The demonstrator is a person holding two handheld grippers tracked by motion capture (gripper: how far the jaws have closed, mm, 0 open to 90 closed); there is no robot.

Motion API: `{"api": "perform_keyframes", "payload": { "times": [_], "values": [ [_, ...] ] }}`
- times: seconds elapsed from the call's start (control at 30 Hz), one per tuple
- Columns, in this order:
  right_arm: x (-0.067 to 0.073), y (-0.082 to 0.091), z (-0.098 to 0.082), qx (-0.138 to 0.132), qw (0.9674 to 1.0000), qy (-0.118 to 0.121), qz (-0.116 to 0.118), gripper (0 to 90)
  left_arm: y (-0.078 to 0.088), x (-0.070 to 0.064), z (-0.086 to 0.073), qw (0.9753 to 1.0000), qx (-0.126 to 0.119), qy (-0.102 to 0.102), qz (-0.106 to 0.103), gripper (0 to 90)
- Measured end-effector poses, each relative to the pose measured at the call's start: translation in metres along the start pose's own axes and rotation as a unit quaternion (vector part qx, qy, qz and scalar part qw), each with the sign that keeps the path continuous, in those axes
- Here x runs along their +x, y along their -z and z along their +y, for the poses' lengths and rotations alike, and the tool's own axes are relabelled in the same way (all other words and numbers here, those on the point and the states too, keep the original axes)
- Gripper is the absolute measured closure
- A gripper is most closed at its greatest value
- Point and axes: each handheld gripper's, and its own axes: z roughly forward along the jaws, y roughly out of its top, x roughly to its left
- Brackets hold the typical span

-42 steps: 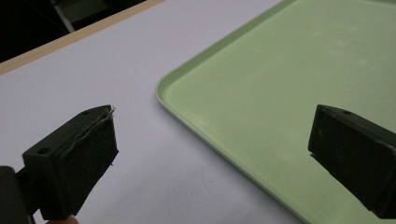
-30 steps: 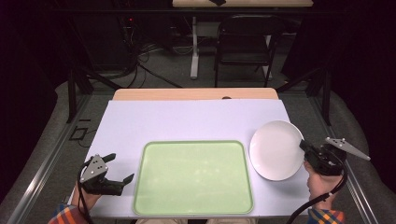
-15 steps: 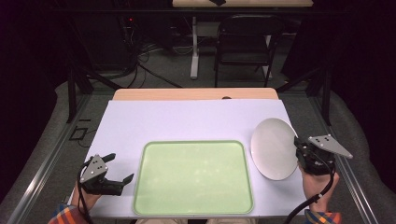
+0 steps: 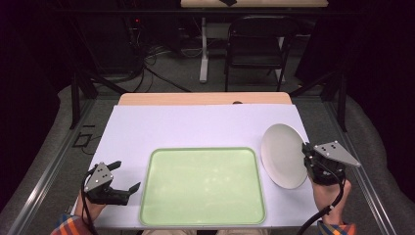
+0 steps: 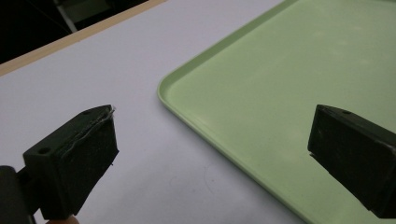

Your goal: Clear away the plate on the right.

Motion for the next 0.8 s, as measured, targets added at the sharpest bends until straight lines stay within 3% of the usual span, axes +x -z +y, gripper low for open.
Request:
{"api": "perform_keyframes", "payload": {
  "times": [0.43, 0.8],
  "values": [
    [0.012, 0.003, 0.004, 0.005, 0.9995, 0.031, 0.006, 85.9, 0.0, 0.0, 0.0, 1.0, -0.001, -0.001, 0.0, 1.1],
    [0.015, 0.004, 0.005, 0.007, 0.9993, 0.031, 0.02, 84.9, 0.0, 0.0, 0.0, 1.0, 0.0, -0.002, -0.002, 1.1]
  ]
}}
